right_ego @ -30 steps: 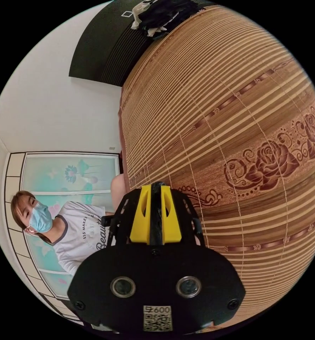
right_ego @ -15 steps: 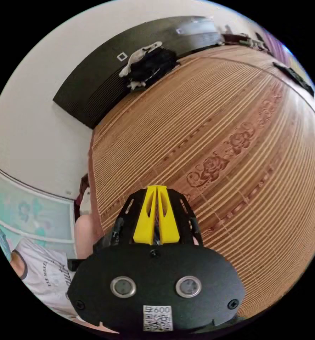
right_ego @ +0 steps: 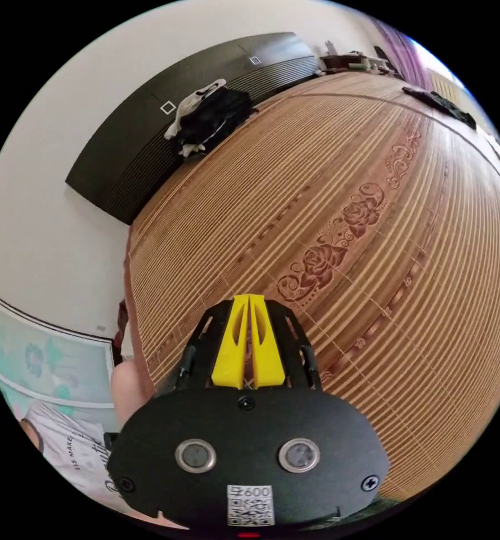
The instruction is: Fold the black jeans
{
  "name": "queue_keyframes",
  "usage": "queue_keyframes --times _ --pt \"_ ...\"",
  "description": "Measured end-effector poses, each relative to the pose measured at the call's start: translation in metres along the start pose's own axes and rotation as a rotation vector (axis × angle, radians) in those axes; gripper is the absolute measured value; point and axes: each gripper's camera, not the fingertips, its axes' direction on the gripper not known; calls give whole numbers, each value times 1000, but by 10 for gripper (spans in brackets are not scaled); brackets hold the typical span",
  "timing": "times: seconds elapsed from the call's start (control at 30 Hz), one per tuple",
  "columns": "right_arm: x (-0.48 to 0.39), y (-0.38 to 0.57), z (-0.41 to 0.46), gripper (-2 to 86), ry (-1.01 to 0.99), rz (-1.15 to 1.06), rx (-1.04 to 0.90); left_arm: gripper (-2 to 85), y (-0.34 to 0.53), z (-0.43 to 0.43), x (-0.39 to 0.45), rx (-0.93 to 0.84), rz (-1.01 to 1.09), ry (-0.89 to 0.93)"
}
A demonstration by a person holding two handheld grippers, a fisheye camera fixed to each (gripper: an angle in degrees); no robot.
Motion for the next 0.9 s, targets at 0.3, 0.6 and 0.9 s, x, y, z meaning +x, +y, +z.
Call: queue_keyframes --times 0.3,0.6,0.9 --pt "-32 21 71 -8 -207 -141 -434 0 -58 -20 -22 2 0 -7" --pt "-28 59 76 -8 -169 -125 -251 0 -185 -38 -60 -194 -37 -13" --pt "-34 83 99 -9 -96 -139 -260 5 -399 6 -331 -512 -185 227"
